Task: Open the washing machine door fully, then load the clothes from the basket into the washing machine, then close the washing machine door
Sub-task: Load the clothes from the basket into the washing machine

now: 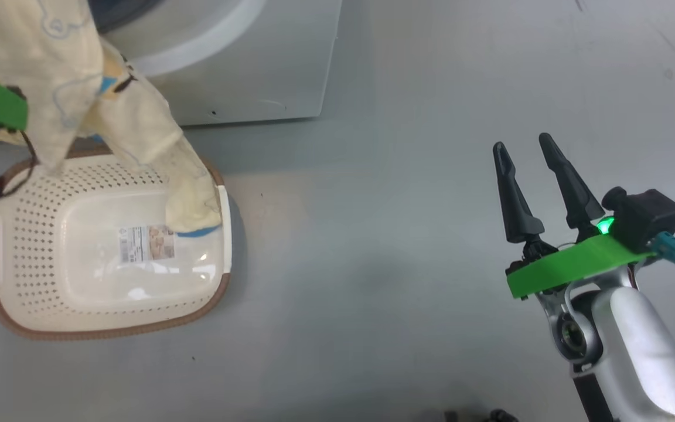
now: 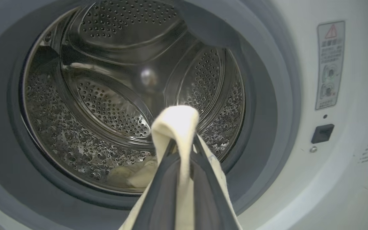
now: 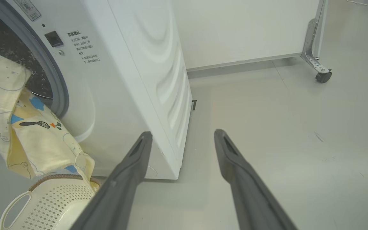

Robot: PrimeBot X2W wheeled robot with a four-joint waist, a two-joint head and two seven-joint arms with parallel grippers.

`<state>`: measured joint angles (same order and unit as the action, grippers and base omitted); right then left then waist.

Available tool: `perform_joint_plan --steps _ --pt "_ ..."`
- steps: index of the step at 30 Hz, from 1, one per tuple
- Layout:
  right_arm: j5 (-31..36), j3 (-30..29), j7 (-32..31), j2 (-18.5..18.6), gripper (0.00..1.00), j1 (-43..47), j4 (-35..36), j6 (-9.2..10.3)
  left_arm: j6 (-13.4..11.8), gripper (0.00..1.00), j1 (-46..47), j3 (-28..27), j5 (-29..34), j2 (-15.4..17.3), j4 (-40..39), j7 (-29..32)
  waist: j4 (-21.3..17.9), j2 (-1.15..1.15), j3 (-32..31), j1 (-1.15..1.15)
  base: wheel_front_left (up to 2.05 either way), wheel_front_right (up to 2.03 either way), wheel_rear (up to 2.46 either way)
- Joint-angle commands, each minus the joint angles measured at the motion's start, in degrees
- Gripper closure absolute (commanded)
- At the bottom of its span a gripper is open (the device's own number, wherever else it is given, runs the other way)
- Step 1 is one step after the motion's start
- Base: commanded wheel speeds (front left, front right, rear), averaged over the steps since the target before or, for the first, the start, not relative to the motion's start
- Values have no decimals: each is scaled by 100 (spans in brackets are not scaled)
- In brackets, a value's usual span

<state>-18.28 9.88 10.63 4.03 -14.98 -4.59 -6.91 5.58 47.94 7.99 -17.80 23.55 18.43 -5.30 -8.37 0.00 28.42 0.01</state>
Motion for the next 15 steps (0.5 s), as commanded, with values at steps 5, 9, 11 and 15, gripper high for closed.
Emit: perform_joint_plan --steps 5,9,11,15 --pt "-106 187 161 11 0 -278 88 -58 115 100 1250 73 187 721 126 212 -313 0 725 -1 0 0 0" --pt "-217 308 268 -29 0 -464 -8 -58 167 100 2251 360 270 969 530 384 -444 0 1129 -1 0 0 0" --pt "-268 427 316 -51 0 -546 -92 -58 177 100 2742 436 243 1078 798 458 -528 0 1299 -1 0 0 0" --pt "-382 642 393 -85 0 -720 -267 -58 185 100 3707 560 346 1300 1254 349 -699 0 1574 -1 0 0 0"
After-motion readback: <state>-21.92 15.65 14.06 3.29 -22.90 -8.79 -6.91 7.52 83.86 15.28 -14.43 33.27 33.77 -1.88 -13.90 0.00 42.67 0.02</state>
